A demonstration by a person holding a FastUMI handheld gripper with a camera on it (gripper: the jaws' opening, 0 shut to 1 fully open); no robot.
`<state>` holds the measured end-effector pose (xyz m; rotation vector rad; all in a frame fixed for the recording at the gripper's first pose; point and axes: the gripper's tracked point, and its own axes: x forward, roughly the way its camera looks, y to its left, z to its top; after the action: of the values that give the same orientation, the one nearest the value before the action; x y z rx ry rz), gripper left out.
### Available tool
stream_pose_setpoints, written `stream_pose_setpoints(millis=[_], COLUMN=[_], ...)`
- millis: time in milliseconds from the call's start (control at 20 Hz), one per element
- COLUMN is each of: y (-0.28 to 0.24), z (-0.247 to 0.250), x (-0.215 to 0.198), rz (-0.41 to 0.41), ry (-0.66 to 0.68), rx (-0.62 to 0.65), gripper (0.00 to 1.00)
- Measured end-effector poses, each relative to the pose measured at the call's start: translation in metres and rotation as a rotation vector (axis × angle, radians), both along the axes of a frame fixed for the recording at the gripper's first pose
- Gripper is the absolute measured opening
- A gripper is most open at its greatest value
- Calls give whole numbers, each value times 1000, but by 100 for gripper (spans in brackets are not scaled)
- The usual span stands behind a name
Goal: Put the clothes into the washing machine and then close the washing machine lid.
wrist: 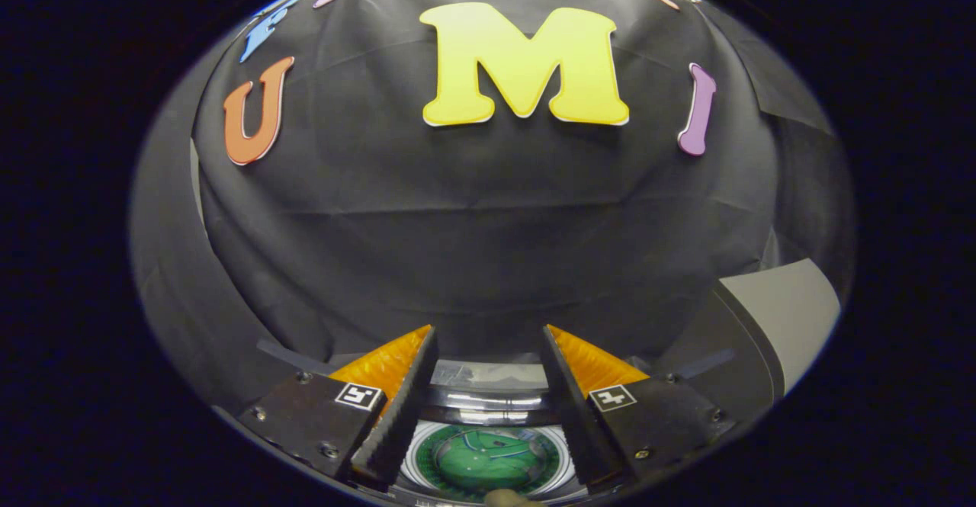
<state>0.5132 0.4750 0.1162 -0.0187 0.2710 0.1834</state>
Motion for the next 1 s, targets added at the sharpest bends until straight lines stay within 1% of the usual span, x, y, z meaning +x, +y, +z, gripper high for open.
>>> stream_pose_setpoints(millis=[450,550,650,700,750,900,1000], y=[-3,-5,-9,-11,-10,-19,-19], z=[-24,-29,-46,-58,-66,-87,-98], x=[-33,-44,-53,-58,-62,-76,-81], rz=[29,35,27,26,35,30,35], ry=[31,48,94,124,147,197,233], rx=[1,-6,-25,-36,-37,-80,-82], gripper=[85,85,85,86,95,96,96])
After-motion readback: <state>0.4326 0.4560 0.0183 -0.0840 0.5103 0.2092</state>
